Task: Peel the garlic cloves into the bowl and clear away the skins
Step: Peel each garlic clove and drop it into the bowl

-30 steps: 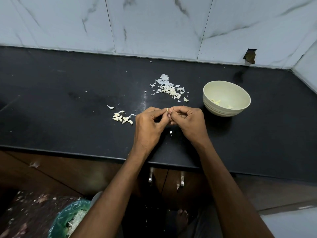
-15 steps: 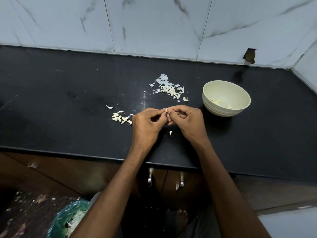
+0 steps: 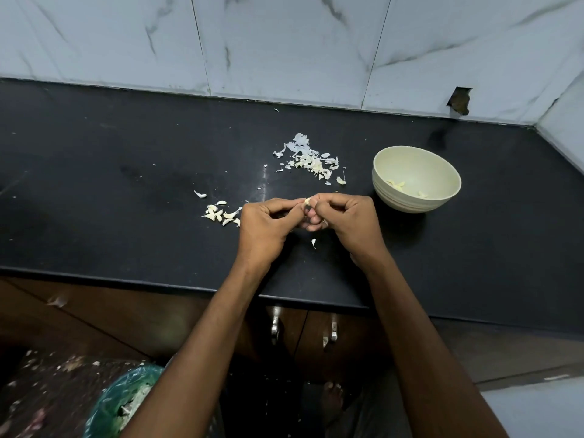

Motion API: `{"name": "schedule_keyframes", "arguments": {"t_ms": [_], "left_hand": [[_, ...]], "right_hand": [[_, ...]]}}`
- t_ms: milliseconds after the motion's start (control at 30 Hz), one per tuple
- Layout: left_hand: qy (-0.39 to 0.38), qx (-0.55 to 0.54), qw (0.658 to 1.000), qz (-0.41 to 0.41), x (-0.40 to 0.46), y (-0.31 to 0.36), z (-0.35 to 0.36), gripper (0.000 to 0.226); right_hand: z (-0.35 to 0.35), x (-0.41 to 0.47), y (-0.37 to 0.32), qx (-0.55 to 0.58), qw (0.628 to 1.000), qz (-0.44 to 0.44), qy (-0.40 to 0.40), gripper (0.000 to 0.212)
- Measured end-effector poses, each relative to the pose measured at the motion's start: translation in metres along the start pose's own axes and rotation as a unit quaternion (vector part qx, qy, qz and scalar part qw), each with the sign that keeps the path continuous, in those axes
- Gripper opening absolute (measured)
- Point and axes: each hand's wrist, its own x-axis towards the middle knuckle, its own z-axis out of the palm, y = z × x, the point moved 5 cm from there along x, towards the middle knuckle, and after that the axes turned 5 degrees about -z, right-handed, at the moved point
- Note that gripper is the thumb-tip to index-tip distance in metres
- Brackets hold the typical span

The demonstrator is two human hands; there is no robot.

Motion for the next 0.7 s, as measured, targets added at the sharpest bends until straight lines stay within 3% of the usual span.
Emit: {"name": "schedule_keyframes", "arguments": {"t_ms": [300,467,700], "left_hand": [[-0.045,-0.068,0.997,-0.004,0.0020,0.0003,-0.0011,0.017],[-0.041,-0.034,0.998,0.039,0.0004,0.0042,-0.0009,0.017],[-0.063,0.032,0.994,0.078,0.0032,0.0017,0.0015,0.028]], "right_hand": [[0.0043,-0.0019,-0.0034,0.153,0.982,0.111,-0.008,0.015],[0.0071,-0.0036,-0.0038,0.205,0.966,0.157,-0.024,0.016],[0.0070,-0.0024,-0.0001,0.196,0.966,0.166,-0.021,0.013]]}}
